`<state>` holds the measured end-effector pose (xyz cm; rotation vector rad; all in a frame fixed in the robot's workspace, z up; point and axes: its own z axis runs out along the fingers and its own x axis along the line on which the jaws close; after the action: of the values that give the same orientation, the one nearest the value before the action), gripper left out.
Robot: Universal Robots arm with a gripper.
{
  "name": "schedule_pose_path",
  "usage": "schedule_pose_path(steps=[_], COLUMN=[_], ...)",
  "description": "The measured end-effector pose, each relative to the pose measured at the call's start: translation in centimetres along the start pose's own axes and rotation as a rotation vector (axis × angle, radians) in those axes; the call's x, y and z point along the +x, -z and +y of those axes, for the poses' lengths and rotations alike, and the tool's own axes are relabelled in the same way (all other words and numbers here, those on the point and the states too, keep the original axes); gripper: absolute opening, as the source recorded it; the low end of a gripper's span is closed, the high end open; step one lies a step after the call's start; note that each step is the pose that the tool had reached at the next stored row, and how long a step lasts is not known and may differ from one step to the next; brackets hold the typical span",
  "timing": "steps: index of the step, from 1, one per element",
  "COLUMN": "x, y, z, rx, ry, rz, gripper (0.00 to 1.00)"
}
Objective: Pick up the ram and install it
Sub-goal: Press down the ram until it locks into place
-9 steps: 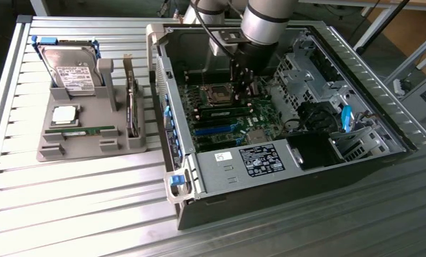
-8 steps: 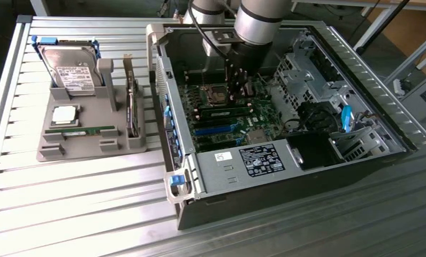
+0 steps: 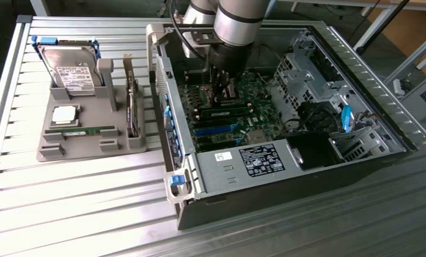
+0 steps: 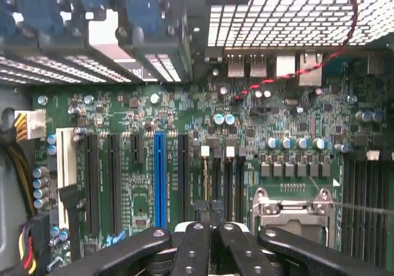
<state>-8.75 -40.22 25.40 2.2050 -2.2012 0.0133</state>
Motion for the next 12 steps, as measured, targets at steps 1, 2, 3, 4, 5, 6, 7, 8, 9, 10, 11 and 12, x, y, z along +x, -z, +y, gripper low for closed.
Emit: schedule_pose_path(steps=[1, 2, 3, 4, 5, 6, 7, 8, 9, 10, 11, 12], x=[0.0, 0.0, 0.0, 0.0, 0.0, 0.0, 0.0, 0.0, 0.0, 0.0, 0.0, 0.0], y=[-0.13, -0.28, -0.39, -0.50, -0.65, -0.78, -0.97, -1.10, -1.29, -1.40, -1.54, -1.68], z=[0.04, 0.04, 0.06, 0.35, 0.67, 0.67, 0.67, 0.67, 0.67, 0.67, 0.67, 0.67], rx=[-0.0001, -0.0001, -0.0002, -0.0002, -0.0001, 0.0000, -0.0001, -0.0001, -0.0001, -0.0001, -0.0001, -0.0001], ry=[0.000, 0.000, 0.000, 0.000, 0.000, 0.000, 0.000, 0.000, 0.000, 0.000, 0.000, 0.000], rz=[0.0002, 0.0001, 0.0003, 0.0003, 0.0002, 0.0000, 0.0002, 0.0001, 0.0001, 0.0002, 0.0001, 0.0002], gripper=[0.09, 0.09, 0.09, 0.09, 0.09, 0.09, 0.09, 0.09, 0.09, 0.09, 0.09, 0.09])
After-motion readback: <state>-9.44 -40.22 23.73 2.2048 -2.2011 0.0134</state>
